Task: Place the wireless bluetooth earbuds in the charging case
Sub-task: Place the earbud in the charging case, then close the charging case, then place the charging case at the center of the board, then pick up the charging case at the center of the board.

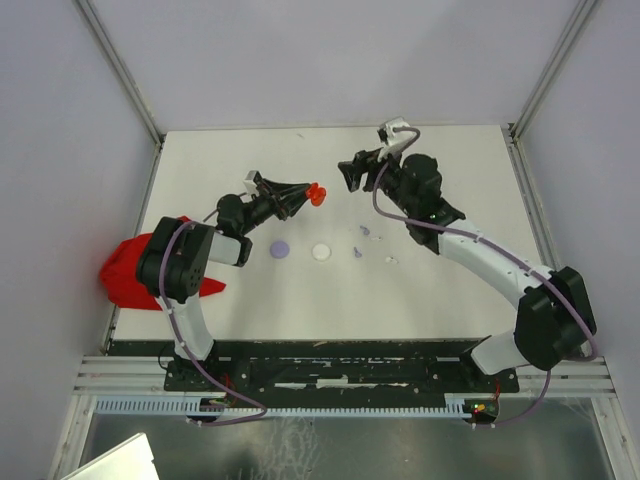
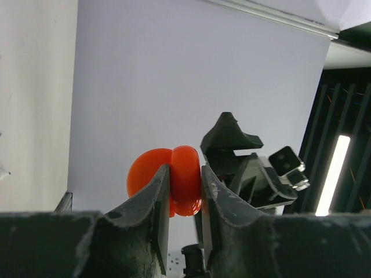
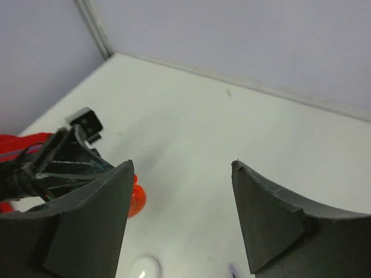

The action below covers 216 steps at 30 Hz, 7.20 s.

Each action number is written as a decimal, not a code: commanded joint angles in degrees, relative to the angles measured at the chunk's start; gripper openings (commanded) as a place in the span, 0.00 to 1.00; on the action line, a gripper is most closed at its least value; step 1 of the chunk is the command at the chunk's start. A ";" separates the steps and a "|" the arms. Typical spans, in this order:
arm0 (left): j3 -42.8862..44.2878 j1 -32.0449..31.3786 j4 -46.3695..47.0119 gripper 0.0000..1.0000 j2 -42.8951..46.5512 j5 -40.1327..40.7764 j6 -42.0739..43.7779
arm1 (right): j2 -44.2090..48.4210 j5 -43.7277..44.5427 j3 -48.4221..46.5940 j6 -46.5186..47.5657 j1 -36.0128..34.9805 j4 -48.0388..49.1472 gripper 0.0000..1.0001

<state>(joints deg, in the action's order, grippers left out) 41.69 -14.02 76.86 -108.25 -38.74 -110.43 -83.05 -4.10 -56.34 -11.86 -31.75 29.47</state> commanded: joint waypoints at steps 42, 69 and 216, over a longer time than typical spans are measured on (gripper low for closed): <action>-2.54 -4.77 -21.91 0.03 14.13 8.31 22.39 | -18.24 13.50 -29.79 -5.82 -6.46 -55.18 0.88; -0.85 -5.23 -28.95 0.03 15.34 26.30 13.33 | -5.47 9.99 -1.43 -4.80 -3.87 -22.10 0.90; -5.77 5.20 -75.37 0.72 44.59 49.47 47.56 | -41.81 5.05 -42.70 16.52 -20.63 -53.49 0.92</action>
<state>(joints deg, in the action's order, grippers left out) 36.32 -10.04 2.17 -65.95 11.25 -61.63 -123.17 0.19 -94.67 2.59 -51.27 -24.58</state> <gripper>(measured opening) 0.713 0.918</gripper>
